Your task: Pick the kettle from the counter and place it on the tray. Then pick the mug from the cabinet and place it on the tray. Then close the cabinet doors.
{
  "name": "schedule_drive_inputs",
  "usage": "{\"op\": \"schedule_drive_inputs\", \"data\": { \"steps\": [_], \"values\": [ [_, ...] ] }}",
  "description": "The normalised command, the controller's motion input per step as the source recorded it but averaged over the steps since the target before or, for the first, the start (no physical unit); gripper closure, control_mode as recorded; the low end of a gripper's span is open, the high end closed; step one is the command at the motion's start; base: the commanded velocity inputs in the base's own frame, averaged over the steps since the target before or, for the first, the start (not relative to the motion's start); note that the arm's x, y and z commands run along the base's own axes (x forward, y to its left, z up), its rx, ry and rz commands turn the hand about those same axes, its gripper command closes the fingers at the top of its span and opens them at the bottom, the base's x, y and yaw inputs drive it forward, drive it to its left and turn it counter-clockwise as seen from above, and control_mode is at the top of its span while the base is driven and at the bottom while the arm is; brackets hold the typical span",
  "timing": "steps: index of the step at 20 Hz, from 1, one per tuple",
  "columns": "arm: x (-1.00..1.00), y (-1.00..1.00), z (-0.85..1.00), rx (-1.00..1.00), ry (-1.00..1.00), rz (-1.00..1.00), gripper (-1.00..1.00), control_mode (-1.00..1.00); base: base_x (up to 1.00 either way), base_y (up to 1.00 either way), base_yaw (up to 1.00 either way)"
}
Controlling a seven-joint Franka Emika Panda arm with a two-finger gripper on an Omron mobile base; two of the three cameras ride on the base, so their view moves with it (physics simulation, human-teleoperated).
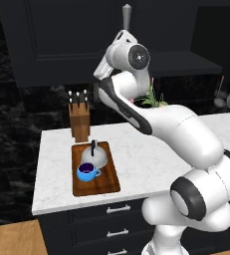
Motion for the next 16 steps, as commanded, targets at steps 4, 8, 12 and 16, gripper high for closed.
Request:
{"op": "schedule_drive_inputs", "data": {
  "steps": [4,8,12,16],
  "values": [
    [-0.87,-0.16,0.57,-0.04,0.22,-0.13,1.0,-1.0,0.0,0.0,0.0],
    [-1.0,-0.51,0.01,0.01,0.1,-0.15,1.0,-1.0,0.0,0.0,0.0],
    [-1.0,-0.75,0.0,0.13,0.0,-0.14,1.0,-1.0,0.0,0.0,0.0],
    [-0.82,-0.67,-0.03,0.19,0.0,-0.05,1.0,-1.0,0.0,0.0,0.0]
  ]
}}
